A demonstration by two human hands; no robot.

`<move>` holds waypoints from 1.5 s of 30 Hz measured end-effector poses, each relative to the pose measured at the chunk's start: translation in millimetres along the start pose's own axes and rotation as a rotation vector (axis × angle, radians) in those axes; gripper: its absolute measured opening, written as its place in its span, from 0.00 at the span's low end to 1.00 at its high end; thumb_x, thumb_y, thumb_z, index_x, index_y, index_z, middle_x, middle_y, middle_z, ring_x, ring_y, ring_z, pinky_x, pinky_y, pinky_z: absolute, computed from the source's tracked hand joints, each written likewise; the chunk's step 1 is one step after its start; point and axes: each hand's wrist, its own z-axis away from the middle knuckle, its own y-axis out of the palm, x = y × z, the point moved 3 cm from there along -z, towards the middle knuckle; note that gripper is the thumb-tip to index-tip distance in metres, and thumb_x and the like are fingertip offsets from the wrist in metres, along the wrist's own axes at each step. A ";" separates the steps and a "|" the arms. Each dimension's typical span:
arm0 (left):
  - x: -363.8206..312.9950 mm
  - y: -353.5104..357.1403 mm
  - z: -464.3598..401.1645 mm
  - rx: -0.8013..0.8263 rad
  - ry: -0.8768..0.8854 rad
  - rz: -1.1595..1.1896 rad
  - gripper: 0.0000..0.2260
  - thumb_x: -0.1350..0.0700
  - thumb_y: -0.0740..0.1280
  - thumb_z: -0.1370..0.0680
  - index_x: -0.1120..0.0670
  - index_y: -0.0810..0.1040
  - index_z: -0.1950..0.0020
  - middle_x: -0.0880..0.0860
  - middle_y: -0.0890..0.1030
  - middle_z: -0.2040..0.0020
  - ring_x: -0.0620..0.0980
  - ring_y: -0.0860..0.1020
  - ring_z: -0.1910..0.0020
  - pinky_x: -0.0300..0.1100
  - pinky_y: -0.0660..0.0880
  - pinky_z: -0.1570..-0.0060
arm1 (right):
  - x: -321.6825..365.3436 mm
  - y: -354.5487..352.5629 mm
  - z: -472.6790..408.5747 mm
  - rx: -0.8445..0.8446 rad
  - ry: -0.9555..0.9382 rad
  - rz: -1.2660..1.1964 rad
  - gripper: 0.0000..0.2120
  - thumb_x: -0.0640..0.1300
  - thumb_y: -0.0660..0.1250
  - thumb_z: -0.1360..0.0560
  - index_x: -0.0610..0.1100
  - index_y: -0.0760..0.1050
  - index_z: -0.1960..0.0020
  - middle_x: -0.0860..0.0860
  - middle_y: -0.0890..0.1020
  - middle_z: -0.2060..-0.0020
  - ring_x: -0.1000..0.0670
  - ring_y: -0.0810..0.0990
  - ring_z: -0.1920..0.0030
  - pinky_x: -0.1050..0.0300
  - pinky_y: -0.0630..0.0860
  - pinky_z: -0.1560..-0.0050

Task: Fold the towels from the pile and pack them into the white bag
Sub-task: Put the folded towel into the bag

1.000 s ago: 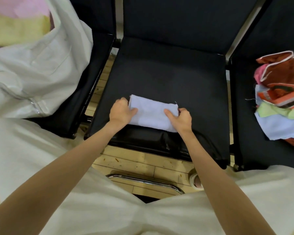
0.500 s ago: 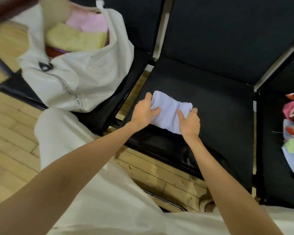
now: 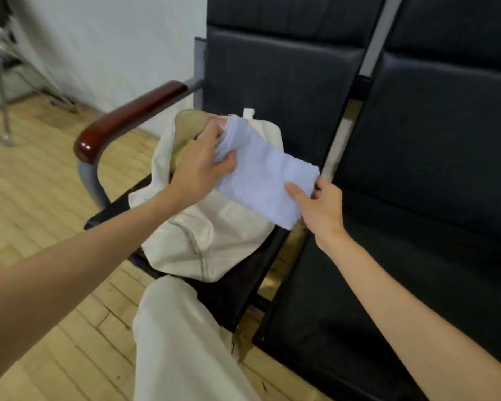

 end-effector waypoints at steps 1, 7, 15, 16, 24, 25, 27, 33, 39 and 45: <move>9.3 -6.8 -15.5 -0.012 0.004 -0.033 0.08 0.58 0.67 0.22 0.57 0.69 0.50 0.49 0.73 0.59 0.37 0.72 0.65 0.25 0.66 0.63 | 9.0 9.6 -14.2 0.014 -0.035 0.034 0.10 0.44 0.71 0.27 0.46 0.73 0.48 0.55 0.79 0.54 0.59 0.79 0.54 0.63 0.78 0.56; 82.3 -26.5 -98.6 -0.051 -0.135 -0.173 0.11 0.56 0.67 0.23 0.57 0.64 0.53 0.46 0.67 0.66 0.52 0.69 0.63 0.45 0.62 0.64 | 55.9 71.5 -112.1 0.132 -0.217 0.356 0.15 0.42 0.67 0.25 0.38 0.67 0.42 0.51 0.74 0.52 0.52 0.75 0.51 0.58 0.72 0.55; 129.9 6.5 -148.1 0.037 -0.130 -0.429 0.12 0.56 0.62 0.20 0.62 0.67 0.42 0.62 0.78 0.50 0.62 0.77 0.52 0.51 0.70 0.56 | 37.5 132.0 -188.2 0.139 -0.199 0.648 0.19 0.42 0.67 0.24 0.34 0.65 0.39 0.41 0.75 0.43 0.43 0.76 0.43 0.59 0.69 0.56; 133.5 10.3 -152.6 0.042 -0.140 -0.449 0.11 0.56 0.62 0.20 0.61 0.67 0.42 0.61 0.78 0.50 0.61 0.77 0.53 0.50 0.70 0.57 | 32.6 137.4 -193.4 0.145 -0.177 0.656 0.20 0.43 0.67 0.24 0.33 0.65 0.38 0.41 0.75 0.41 0.43 0.76 0.42 0.59 0.69 0.55; 156.6 27.2 -155.4 0.012 -0.096 -0.735 0.11 0.57 0.61 0.20 0.59 0.68 0.39 0.60 0.78 0.46 0.60 0.77 0.48 0.48 0.71 0.52 | -0.7 154.4 -208.8 0.099 -0.146 0.858 0.15 0.44 0.63 0.22 0.37 0.71 0.39 0.43 0.78 0.44 0.42 0.78 0.44 0.55 0.71 0.55; 158.7 27.9 -156.1 -0.019 -0.092 -0.762 0.10 0.57 0.61 0.20 0.59 0.69 0.40 0.59 0.78 0.45 0.59 0.76 0.47 0.48 0.71 0.49 | -1.1 152.8 -208.5 0.049 -0.174 0.918 0.15 0.44 0.64 0.22 0.37 0.71 0.39 0.43 0.78 0.44 0.43 0.78 0.44 0.56 0.70 0.56; 162.7 29.6 -158.9 -0.058 -0.112 -0.813 0.11 0.57 0.61 0.19 0.58 0.70 0.39 0.58 0.76 0.43 0.57 0.75 0.45 0.47 0.71 0.45 | -0.6 151.7 -207.6 -0.054 -0.249 1.052 0.14 0.43 0.64 0.22 0.37 0.69 0.40 0.44 0.78 0.44 0.44 0.78 0.45 0.57 0.68 0.57; 167.0 40.7 -162.6 0.099 -0.136 -1.225 0.15 0.56 0.61 0.19 0.60 0.71 0.34 0.58 0.72 0.38 0.56 0.72 0.38 0.46 0.69 0.38 | 3.4 162.8 -216.8 -0.032 -0.235 1.223 0.22 0.42 0.68 0.25 0.37 0.63 0.38 0.43 0.77 0.43 0.45 0.77 0.42 0.58 0.67 0.57; 168.1 35.8 -154.4 0.204 -0.157 -1.250 0.22 0.53 0.64 0.21 0.60 0.65 0.29 0.59 0.69 0.34 0.57 0.69 0.34 0.47 0.69 0.35 | 18.1 150.6 -209.0 0.227 -0.177 1.157 0.20 0.41 0.64 0.23 0.36 0.63 0.34 0.43 0.74 0.39 0.44 0.76 0.39 0.56 0.69 0.52; 124.6 29.6 -121.4 0.166 -0.241 -0.924 0.22 0.57 0.58 0.19 0.64 0.60 0.27 0.64 0.66 0.29 0.61 0.67 0.31 0.51 0.64 0.32 | 46.1 96.1 -151.4 0.237 -0.360 1.038 0.08 0.39 0.62 0.24 0.39 0.65 0.47 0.42 0.76 0.53 0.44 0.76 0.56 0.57 0.65 0.66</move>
